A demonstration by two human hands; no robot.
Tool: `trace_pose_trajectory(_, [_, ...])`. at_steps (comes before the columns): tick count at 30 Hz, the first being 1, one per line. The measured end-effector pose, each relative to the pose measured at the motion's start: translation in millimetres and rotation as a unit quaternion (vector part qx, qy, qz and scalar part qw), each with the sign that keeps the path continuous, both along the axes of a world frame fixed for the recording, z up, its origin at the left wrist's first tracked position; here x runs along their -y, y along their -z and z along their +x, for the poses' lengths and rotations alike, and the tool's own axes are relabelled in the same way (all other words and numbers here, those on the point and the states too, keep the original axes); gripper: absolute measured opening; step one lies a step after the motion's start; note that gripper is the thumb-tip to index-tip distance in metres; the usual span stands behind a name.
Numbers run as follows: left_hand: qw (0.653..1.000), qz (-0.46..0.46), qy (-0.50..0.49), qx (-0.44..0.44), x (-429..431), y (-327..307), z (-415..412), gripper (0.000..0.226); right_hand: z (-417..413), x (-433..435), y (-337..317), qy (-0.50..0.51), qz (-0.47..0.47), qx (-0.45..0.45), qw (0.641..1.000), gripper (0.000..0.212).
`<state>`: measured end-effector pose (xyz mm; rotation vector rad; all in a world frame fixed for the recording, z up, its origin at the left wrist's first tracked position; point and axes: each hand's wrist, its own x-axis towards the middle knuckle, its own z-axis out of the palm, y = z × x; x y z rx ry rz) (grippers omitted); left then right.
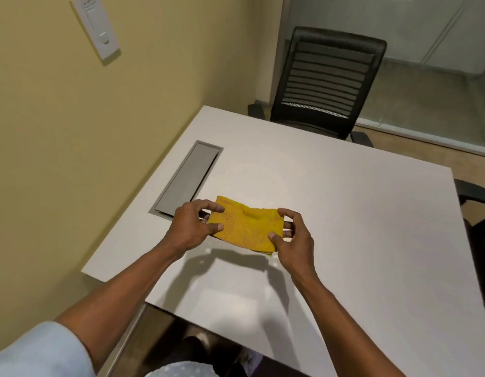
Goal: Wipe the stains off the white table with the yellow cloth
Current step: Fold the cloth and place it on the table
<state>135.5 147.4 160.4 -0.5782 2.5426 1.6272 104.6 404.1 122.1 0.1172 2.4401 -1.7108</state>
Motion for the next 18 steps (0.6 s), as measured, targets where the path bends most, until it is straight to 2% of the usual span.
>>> trace_pose_trajectory(3, [1.000, -0.026, -0.001, 0.003, 12.7, 15.5, -19.7, 0.043, -23.3, 15.1, 13.7, -0.038, 0.007, -0.001, 0.999, 0.068])
trace_pose_trajectory(6, [0.998, -0.062, 0.010, 0.006, 28.9, 31.4, -39.7, 0.044, -42.6, 33.4, 30.0, -0.058, 0.064, 0.011, 0.996, 0.056])
trace_pose_trajectory(8, [0.996, -0.085, 0.021, 0.005, 41.2, 43.2, -54.9, 0.044, -57.1, 47.7, 40.6, -0.072, 0.093, 0.022, 0.993, 0.054])
trace_pose_trajectory(15, [0.990, -0.126, 0.043, 0.038, 84.3, 81.4, -116.8, 0.047, -101.6, 95.0, 71.4, -0.129, 0.187, 0.022, 0.974, 0.068])
trace_pose_trajectory(18, [0.987, -0.137, 0.084, 0.032, 104.6, 100.5, -142.3, 0.049, -117.7, 112.4, 89.3, -0.138, 0.210, 0.043, 0.967, 0.071])
